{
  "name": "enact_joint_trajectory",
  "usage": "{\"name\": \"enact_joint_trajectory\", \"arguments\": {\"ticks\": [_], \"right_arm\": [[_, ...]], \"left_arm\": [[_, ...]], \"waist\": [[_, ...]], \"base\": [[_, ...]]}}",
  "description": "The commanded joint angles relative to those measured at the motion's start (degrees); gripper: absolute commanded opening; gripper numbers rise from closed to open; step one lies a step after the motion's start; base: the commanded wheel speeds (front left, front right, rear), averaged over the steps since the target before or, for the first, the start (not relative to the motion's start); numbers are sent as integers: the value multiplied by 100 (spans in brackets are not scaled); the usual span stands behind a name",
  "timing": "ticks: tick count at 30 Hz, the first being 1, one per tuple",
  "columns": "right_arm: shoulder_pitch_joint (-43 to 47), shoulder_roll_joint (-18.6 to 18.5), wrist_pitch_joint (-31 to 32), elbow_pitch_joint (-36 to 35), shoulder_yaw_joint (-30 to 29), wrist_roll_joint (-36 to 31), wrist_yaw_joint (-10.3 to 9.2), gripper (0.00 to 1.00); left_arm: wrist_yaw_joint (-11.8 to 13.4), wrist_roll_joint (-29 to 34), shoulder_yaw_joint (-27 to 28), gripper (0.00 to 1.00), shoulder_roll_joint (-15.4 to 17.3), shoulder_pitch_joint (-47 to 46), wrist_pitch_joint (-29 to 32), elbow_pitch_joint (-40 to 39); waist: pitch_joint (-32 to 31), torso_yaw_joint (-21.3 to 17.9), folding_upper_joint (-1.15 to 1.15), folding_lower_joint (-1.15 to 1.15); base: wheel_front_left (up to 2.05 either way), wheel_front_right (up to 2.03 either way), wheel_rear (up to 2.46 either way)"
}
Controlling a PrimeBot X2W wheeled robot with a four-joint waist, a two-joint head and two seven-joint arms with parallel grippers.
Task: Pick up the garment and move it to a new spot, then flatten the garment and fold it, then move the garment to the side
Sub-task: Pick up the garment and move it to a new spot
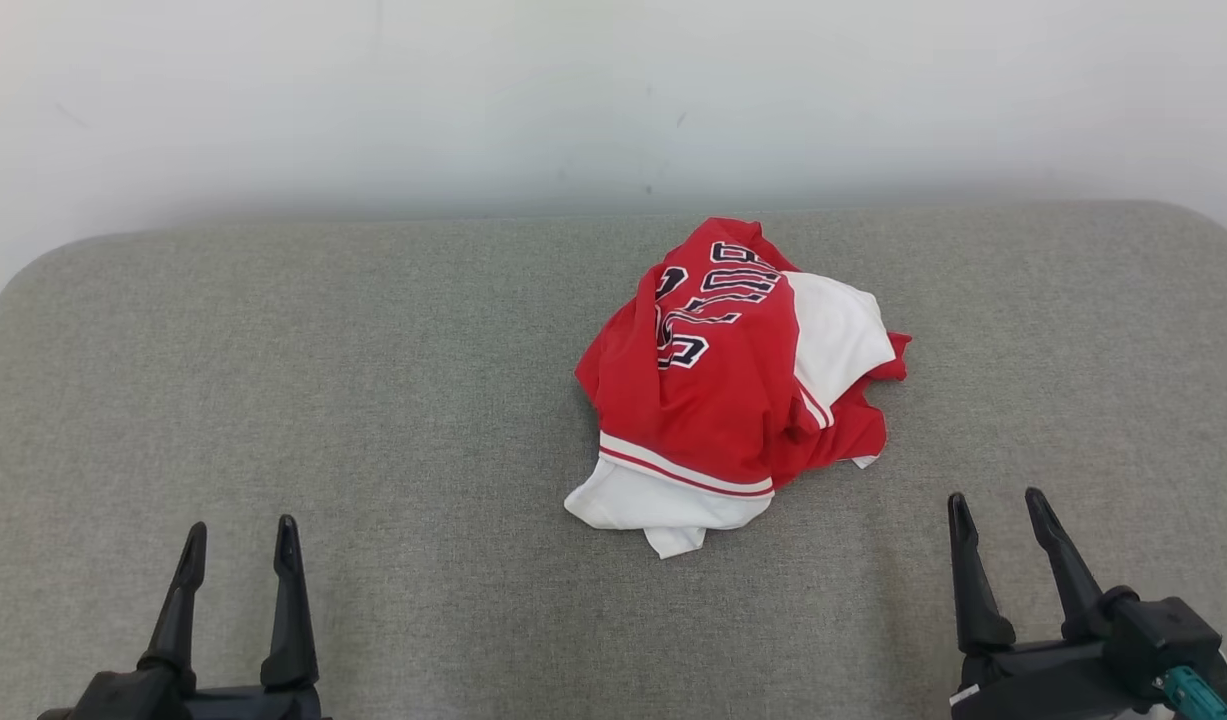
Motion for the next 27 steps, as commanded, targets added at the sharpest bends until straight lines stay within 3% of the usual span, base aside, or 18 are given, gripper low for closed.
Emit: {"name": "enact_joint_trajectory", "arguments": {"ticks": [1,17,27], "right_arm": [[76,-30,-3,2,-1,41,-12,100],[42,-1,-3,37,2,30,-12,100],[-153,9,-3,64,111,81,-12,100]], "left_arm": [[-41,65,49,100,-39,74,-19,12],[-211,255,261,100,-239,-41,-18,114],[-315,345,-340,100,-133,-1054,-19,704]], "waist": [[5,1,0,0],[116,-93,0,0],[387,-451,0,0]], "base": [[0,0,0],[0,0,0],[0,0,0]]}}
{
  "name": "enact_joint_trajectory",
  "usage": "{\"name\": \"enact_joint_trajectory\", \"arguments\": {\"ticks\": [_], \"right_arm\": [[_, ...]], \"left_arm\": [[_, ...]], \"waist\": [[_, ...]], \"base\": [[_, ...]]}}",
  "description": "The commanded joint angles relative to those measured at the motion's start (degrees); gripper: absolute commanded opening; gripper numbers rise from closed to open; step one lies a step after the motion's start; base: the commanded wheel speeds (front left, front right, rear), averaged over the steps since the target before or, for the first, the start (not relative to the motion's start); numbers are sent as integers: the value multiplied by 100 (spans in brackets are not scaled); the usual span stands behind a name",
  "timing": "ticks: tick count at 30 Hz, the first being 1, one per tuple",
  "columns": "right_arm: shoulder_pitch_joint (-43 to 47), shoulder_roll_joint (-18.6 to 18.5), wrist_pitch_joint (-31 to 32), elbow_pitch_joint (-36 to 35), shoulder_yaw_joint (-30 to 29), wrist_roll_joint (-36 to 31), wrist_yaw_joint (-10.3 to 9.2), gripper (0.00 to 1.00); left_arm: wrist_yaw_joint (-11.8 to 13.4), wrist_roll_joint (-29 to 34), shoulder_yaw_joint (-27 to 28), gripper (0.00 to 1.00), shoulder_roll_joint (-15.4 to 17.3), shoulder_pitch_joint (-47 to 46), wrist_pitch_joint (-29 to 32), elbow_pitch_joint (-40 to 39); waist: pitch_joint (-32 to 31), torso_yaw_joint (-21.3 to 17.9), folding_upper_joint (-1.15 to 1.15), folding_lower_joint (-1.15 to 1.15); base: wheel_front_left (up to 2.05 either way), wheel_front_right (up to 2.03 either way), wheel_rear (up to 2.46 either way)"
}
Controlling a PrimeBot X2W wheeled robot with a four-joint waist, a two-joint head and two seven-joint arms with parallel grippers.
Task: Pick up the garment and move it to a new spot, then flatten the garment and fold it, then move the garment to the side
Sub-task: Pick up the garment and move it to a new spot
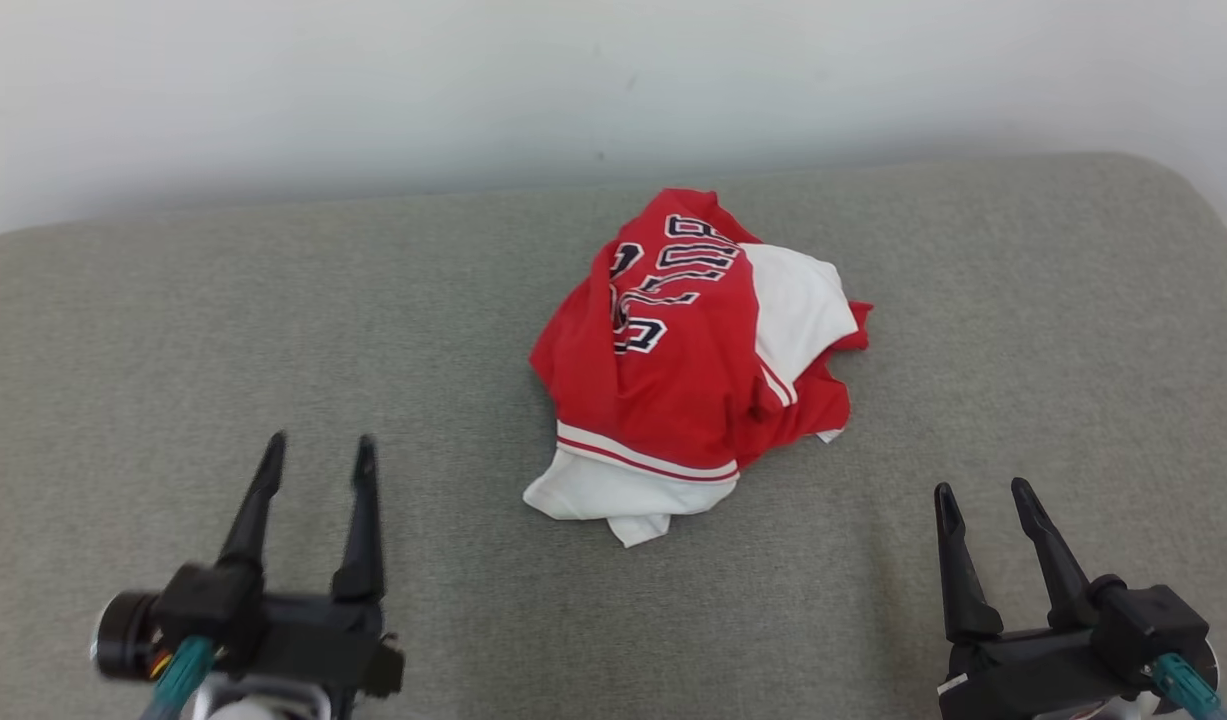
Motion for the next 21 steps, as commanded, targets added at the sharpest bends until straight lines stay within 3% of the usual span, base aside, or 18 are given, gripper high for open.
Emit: {"name": "enact_joint_trajectory", "arguments": {"ticks": [1,21], "right_arm": [[-91,-6,-2,16,13,41,-12,100],[-356,70,-3,53,114,227,-12,100]], "left_arm": [[-37,9,-170,100,56,-291,-19,185],[-28,-840,-1948,100,534,-1737,-19,2383]], "waist": [[171,-197,0,0],[729,-1032,0,0]], "base": [[0,0,0],[0,0,0]]}}
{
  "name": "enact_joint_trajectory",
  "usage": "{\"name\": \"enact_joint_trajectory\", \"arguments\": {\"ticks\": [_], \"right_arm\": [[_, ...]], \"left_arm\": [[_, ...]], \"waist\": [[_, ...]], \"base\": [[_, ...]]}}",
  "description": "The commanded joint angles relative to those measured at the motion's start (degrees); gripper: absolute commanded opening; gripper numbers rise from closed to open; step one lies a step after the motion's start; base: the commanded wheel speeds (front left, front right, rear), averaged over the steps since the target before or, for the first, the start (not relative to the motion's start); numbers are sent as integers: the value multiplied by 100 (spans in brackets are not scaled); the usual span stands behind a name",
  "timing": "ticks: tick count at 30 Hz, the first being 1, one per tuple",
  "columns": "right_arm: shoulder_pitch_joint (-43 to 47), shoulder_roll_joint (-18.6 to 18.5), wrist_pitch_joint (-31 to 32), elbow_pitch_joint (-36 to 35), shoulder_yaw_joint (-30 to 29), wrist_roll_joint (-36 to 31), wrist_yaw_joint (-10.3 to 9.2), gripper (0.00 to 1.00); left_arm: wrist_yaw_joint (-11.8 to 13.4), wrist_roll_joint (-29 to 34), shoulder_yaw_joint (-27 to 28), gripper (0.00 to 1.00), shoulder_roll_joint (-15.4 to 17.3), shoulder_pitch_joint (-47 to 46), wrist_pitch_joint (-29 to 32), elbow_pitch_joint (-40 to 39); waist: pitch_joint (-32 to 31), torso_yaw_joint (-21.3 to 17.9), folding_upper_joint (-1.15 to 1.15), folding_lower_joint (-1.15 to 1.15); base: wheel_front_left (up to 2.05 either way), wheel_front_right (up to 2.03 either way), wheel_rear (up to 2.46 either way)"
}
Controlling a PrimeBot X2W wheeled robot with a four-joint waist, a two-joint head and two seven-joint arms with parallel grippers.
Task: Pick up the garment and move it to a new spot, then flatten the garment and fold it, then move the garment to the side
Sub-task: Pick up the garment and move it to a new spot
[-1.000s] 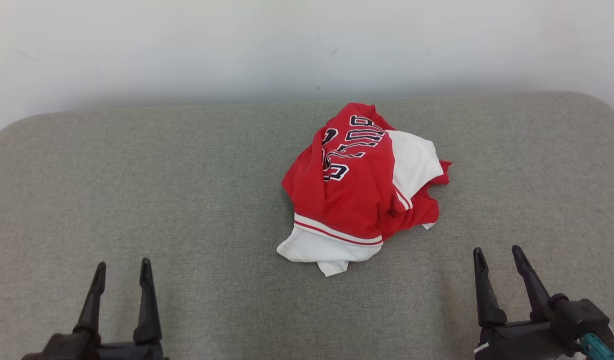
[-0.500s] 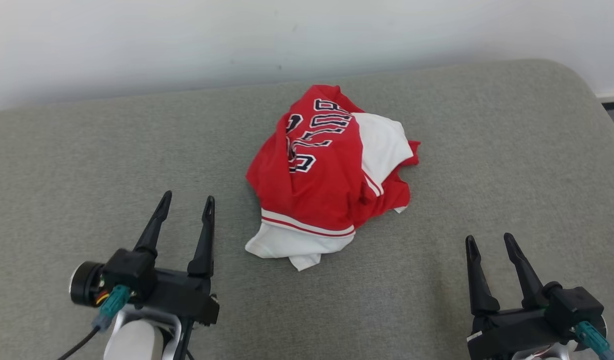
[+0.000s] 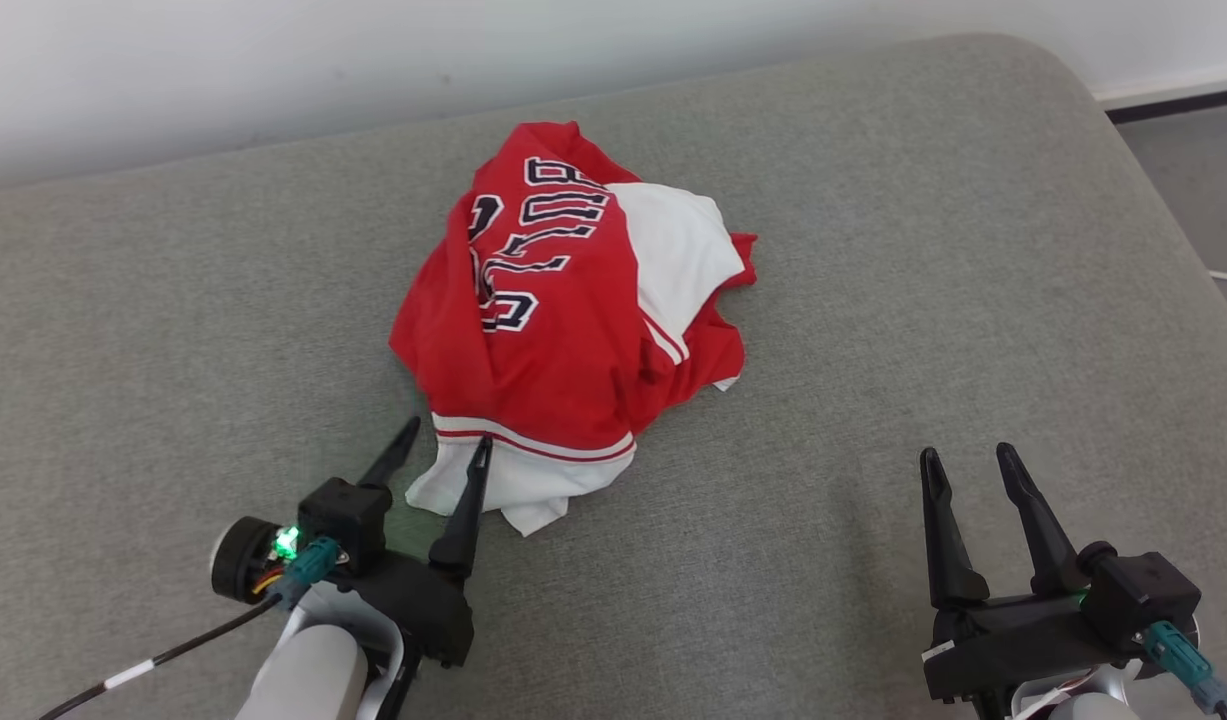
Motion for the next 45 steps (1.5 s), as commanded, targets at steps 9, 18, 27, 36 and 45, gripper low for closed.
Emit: {"name": "enact_joint_trajectory", "arguments": {"ticks": [9,18,27,36,45], "right_arm": [[17,40,-2,-40,-80,0,-12,100],[-74,112,-2,40,-30,43,-12,100],[-89,204,-2,104,-132,111,-12,100],[-164,253,-2,118,-232,119,-12,100],[-145,265,-1,132,-251,59,-12,100]], "left_arm": [[7,-95,-157,0,140,-302,-18,-175],[7,-193,-701,0,445,-1810,172,-573],[8,-621,-1173,0,649,-4340,596,-606],[8,-934,-1282,0,447,-6485,491,70],[8,-1133,-1389,0,555,-6974,192,580]], "waist": [[-23,-23,0,-1],[-146,-72,0,-1],[0,-414,0,-1],[148,-426,0,-1],[49,-132,0,-1]], "base": [[0,0,0],[0,0,0],[0,0,0],[0,0,0],[0,0,0]]}}
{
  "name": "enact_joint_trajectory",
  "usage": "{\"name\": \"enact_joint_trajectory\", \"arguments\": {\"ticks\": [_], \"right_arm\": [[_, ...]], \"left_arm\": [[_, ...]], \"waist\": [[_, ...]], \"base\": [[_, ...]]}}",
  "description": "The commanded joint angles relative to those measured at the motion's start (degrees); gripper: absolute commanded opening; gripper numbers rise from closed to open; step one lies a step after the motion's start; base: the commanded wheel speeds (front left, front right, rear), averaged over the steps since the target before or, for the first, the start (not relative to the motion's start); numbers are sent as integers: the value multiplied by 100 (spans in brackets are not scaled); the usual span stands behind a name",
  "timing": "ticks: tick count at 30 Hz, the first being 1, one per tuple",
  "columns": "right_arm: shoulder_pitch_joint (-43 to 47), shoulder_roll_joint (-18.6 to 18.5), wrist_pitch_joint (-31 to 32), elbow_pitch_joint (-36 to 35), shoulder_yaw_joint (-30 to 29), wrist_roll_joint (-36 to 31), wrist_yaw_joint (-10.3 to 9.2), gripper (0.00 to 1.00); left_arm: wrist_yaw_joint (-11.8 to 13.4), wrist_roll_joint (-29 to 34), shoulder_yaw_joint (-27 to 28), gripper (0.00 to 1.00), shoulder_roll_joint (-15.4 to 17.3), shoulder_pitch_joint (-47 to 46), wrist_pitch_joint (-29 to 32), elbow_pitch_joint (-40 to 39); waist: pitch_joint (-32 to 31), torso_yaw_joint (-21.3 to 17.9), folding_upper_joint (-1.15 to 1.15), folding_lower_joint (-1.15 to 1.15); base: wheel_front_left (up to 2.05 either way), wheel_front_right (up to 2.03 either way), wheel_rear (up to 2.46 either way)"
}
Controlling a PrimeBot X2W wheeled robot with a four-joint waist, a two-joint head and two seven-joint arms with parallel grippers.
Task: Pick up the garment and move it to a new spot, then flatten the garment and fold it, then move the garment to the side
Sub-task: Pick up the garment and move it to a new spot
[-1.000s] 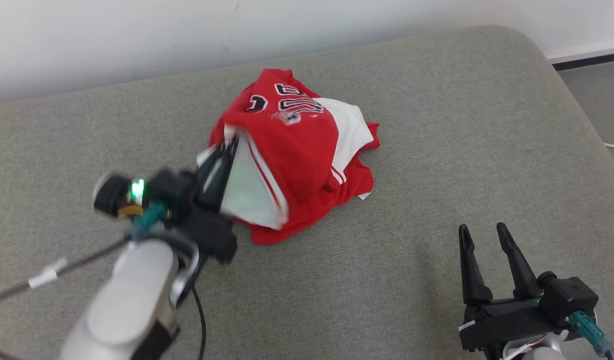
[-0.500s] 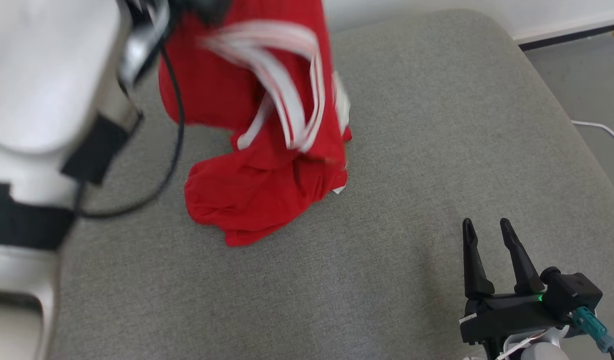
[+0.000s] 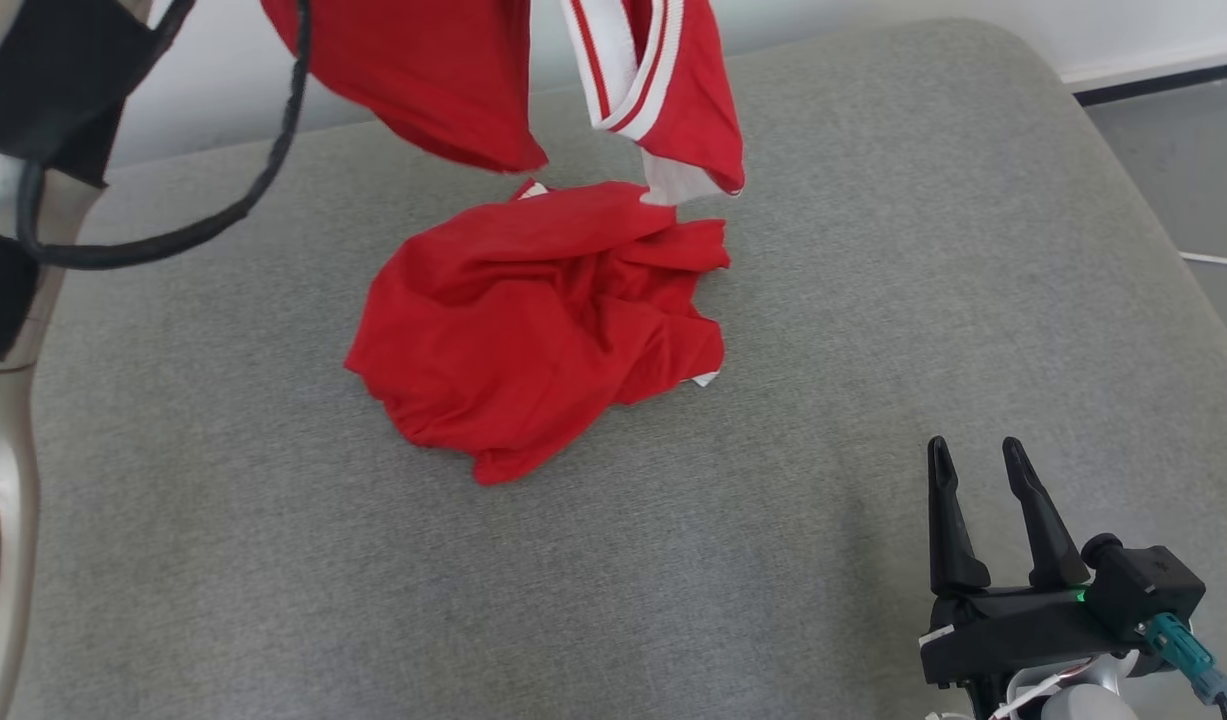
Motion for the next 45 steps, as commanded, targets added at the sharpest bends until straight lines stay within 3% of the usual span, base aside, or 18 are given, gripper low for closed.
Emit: {"name": "enact_joint_trajectory", "arguments": {"ticks": [1,10,23,33,39,45], "right_arm": [[-16,7,-3,-30,21,-29,-12,100],[-45,-106,-2,-216,0,-163,-12,100],[-58,-578,-3,-586,105,-343,-12,100],[0,-911,19,-995,213,-499,-12,100],[75,-1018,139,-1207,254,-521,-12,100],[136,-1079,246,-1436,266,-530,-12,100]], "left_arm": [[11,-43,1,0,69,-7,-49,68],[72,-103,116,0,469,440,-179,215],[387,-339,658,0,1355,1525,-237,-182],[593,-546,1018,0,1550,2223,-239,-457],[672,-551,1246,0,1746,2609,-241,-583],[705,-569,1402,0,1924,2788,-241,-707]], "waist": [[-26,143,0,0],[121,832,0,0],[296,2342,0,0],[424,3328,0,0],[425,3573,0,0],[445,3519,0,0]], "base": [[0,0,0],[0,0,0],[0,0,0],[0,0,0],[0,0,0],[0,0,0]]}}
